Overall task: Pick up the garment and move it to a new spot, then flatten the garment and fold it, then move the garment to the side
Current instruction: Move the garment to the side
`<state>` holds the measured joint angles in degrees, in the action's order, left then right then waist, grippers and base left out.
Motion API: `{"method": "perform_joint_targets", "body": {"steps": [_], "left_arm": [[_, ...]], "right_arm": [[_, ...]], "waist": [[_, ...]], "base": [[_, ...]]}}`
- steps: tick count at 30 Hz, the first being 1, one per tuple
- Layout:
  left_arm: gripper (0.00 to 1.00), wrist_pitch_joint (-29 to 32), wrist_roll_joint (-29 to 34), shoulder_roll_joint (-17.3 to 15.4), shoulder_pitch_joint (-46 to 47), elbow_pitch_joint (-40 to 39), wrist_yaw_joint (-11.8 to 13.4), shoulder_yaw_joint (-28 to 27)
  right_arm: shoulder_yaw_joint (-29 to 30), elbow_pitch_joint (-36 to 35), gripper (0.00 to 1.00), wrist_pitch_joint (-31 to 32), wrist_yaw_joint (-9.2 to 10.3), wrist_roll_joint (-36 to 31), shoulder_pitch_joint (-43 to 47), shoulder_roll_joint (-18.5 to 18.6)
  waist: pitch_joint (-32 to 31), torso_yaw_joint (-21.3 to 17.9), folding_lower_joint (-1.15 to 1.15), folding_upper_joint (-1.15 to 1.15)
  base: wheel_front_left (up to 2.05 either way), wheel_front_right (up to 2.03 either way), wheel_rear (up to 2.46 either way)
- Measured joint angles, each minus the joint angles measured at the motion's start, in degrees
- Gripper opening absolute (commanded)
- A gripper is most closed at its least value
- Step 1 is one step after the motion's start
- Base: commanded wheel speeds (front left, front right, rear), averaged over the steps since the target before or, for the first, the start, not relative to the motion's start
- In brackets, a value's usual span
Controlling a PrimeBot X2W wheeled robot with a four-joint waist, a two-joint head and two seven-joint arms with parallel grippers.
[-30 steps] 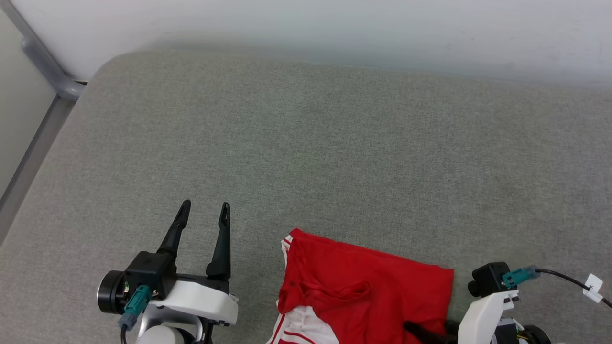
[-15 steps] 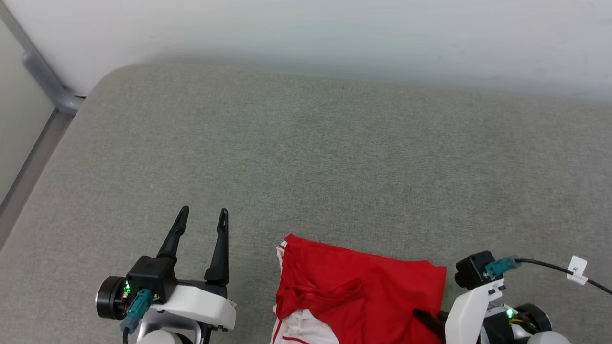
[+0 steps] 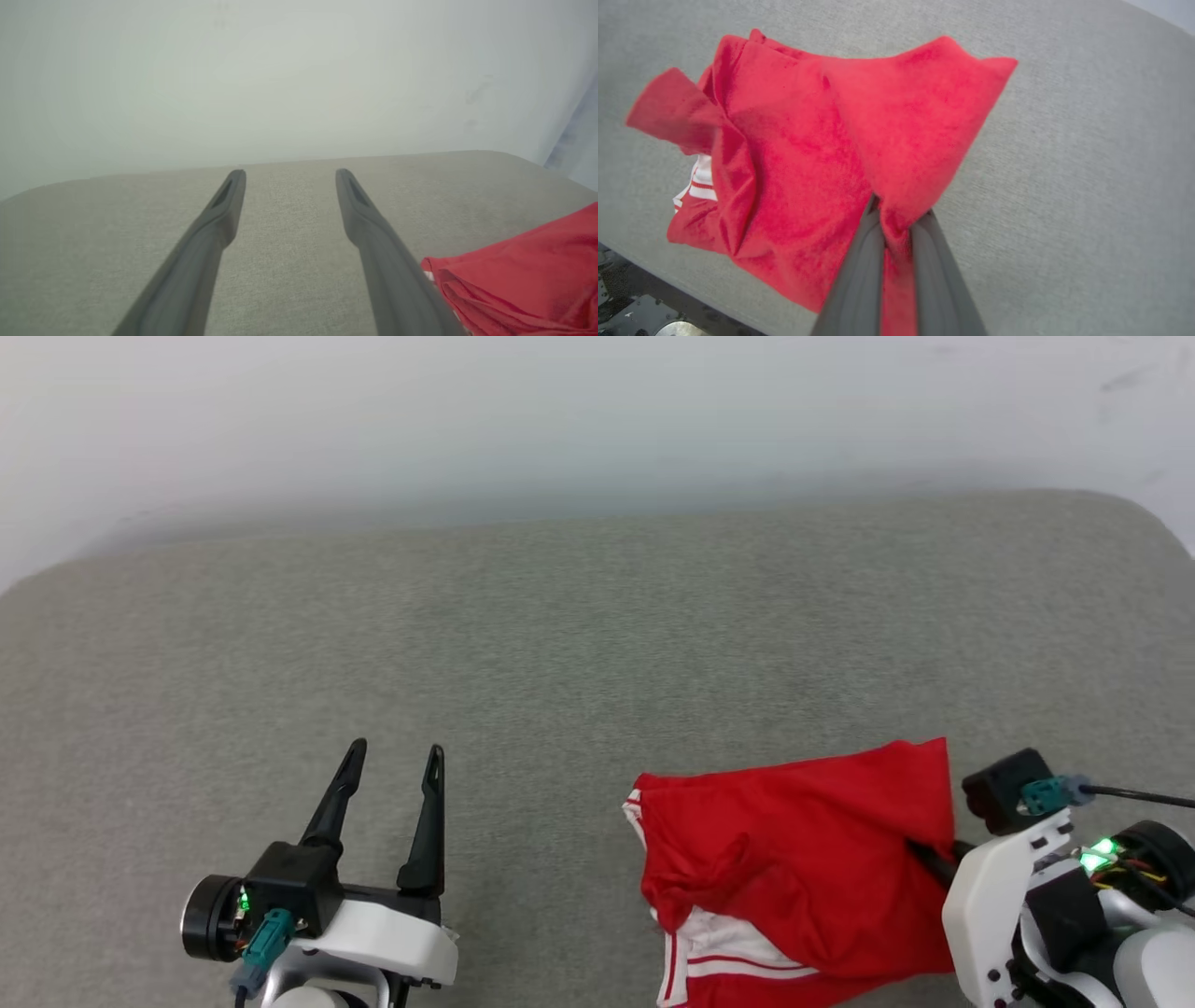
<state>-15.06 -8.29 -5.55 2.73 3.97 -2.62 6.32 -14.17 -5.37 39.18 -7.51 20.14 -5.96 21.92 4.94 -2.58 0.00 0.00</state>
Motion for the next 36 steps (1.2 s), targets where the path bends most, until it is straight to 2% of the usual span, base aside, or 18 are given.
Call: {"method": "perform_joint_targets", "body": {"steps": [9, 16, 25, 32, 36], "left_arm": [[1.0, 0.0, 1.65, 0.23, 3.66, -1.03, -1.48, 1.85], [1.0, 0.0, 3.1, -1.27, 8.57, -2.11, -2.93, 4.01], [1.0, 0.03, 4.56, -3.34, 15.31, -4.19, -3.85, 6.73], [1.0, 0.36, 4.79, -4.23, 18.75, -6.03, -4.01, 8.58], [1.0, 0.36, 4.87, -4.38, 20.18, -6.82, -4.03, 9.18]], "right_arm": [[6.19, 1.12, 0.0, -0.47, -0.01, -0.6, -2.68, 0.69], [9.17, 8.98, 0.0, -6.68, -0.02, -0.38, -11.07, 1.58], [15.9, 23.48, 0.0, -12.76, -0.02, -2.55, -22.97, 6.43], [25.55, 32.76, 0.0, -17.0, -0.02, -7.1, -28.91, 9.76], [30.42, 36.13, 0.0, -19.06, -0.02, -10.79, -31.28, 10.43]], "waist": [[2.21, -10.87, 0.0, 0.0], [9.09, -14.73, 0.0, 0.0], [19.14, -15.67, 0.01, 0.0], [24.53, -13.54, 0.01, 0.0], [26.89, -11.95, 0.01, 0.0]], "base": [[0.0, 0.0, 0.0], [0.0, 0.0, 0.0], [0.0, 0.0, 0.0], [0.0, 0.0, 0.0], [0.0, 0.0, 0.0]]}}
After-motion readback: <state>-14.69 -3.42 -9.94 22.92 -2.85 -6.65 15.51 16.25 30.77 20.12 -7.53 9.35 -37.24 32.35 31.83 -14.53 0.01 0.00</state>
